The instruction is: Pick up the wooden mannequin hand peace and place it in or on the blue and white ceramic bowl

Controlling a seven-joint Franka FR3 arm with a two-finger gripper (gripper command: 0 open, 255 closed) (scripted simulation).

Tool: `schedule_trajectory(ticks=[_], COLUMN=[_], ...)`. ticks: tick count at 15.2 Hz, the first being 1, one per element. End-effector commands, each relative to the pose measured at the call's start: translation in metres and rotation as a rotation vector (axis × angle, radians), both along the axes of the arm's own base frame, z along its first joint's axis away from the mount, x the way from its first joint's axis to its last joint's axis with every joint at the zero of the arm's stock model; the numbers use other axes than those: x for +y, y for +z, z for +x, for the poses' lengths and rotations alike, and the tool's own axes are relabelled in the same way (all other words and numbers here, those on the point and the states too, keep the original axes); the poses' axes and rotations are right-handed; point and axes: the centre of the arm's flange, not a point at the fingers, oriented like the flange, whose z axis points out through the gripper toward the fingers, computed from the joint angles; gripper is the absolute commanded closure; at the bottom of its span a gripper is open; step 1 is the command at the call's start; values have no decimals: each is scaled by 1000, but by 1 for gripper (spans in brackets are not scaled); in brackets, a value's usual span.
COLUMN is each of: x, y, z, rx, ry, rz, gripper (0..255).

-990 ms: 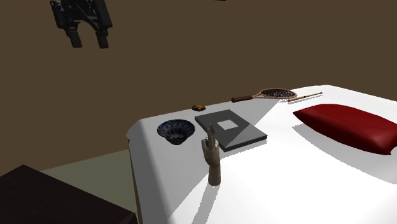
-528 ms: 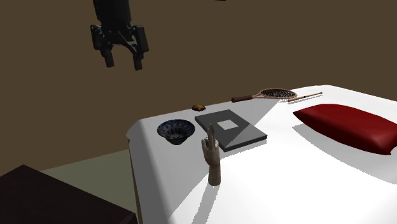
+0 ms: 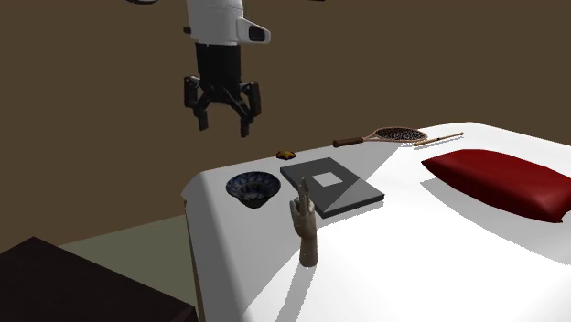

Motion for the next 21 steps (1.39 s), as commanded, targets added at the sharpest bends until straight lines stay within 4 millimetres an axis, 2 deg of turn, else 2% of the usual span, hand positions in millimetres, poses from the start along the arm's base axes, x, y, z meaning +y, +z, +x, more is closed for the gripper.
schedule_trajectory(ticks=[1, 17, 21], x=[-22, -172, -169], y=[-15, -158, -179], z=[12, 90, 89], rx=[6, 64, 64], ry=[9, 65, 65], rz=[7, 74, 74], gripper=[0, 0, 0])
